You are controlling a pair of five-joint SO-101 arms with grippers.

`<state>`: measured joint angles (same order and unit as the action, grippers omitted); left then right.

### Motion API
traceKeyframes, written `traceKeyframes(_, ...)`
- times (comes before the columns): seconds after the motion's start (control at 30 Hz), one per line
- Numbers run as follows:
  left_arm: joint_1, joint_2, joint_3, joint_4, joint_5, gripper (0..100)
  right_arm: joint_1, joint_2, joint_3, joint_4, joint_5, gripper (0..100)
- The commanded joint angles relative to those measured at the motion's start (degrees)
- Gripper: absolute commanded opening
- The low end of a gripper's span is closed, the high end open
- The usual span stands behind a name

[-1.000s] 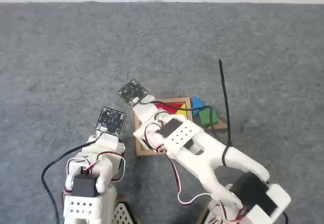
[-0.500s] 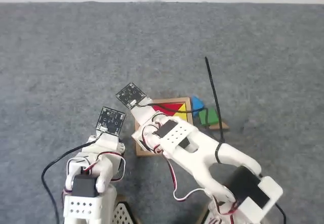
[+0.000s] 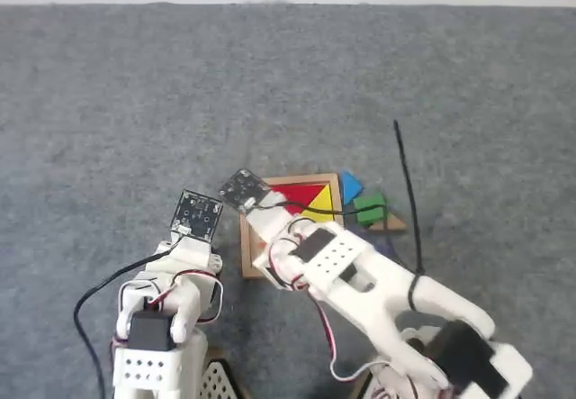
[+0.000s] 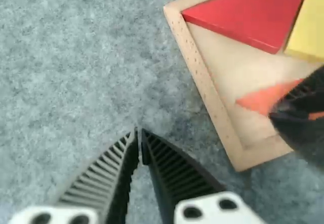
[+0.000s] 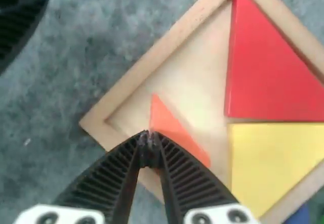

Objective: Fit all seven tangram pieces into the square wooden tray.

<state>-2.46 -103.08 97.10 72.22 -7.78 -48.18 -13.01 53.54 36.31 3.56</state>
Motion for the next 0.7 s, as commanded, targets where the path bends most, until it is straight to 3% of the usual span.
traceKeyframes(0.0, -0.3, -1.4, -0.7, 0.4, 0.4, 1, 4.4, -4.4, 3.3, 1.8, 1.0, 2.6)
traceKeyframes(0.17, -0.3, -1.4, -0.7, 0.4, 0.4, 1, 8.4, -8.6, 5.9, 1.9, 1.1, 2.6)
traceKeyframes(0.37, -0.3, -1.4, -0.7, 0.4, 0.4, 1, 8.4, -14.2, 6.9, 2.3, 1.1, 2.8)
traceKeyframes(0.67, -0.3, -1.4, -0.7, 0.4, 0.4, 1, 9.1, -31.5, 6.6, 16.5, 1.1, 3.2)
